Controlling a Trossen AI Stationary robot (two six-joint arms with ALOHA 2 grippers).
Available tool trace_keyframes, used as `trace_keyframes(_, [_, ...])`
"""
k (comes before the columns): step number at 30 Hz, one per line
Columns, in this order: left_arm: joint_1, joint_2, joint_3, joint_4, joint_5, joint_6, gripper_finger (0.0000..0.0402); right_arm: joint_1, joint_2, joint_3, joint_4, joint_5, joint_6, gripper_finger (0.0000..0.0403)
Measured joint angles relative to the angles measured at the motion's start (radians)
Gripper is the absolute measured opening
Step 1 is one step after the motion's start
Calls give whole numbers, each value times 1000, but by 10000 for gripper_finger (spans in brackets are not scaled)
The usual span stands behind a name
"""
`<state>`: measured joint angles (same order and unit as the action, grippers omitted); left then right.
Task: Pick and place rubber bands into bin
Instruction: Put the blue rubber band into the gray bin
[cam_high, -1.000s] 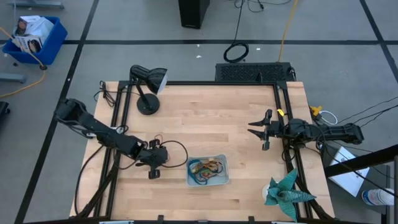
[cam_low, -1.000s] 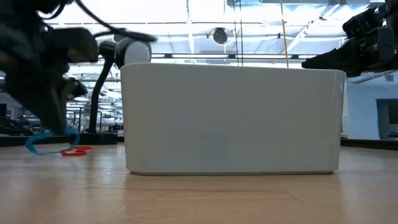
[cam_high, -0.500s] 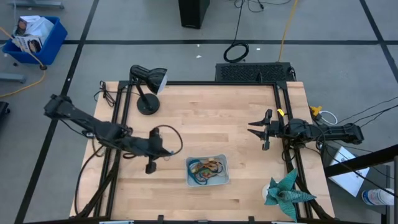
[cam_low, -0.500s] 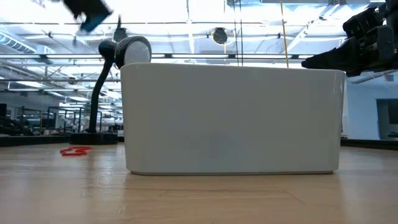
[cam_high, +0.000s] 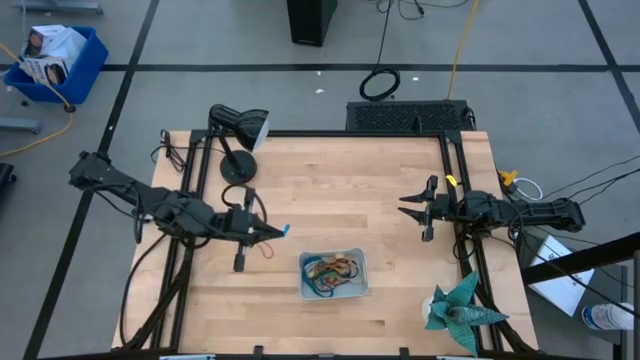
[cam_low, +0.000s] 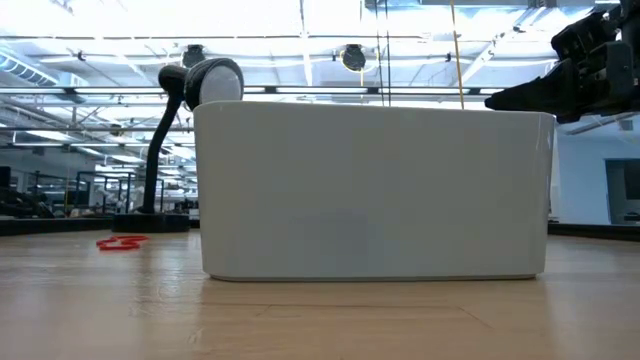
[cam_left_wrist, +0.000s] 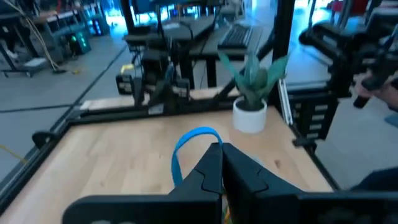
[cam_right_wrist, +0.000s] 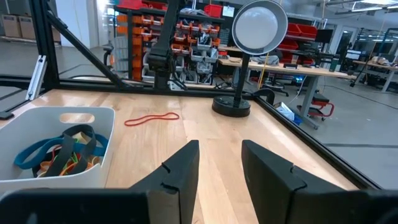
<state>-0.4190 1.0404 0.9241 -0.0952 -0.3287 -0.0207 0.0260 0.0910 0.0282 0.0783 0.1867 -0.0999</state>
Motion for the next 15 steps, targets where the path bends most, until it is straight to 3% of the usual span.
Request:
trace_keyframes(9, [41, 114, 0, 20, 21, -14, 4, 0, 0, 0, 1, 0, 1, 116])
trace_keyframes(15, [73, 242, 0, 179, 142, -10, 6, 0, 0, 0, 0, 0, 1, 116])
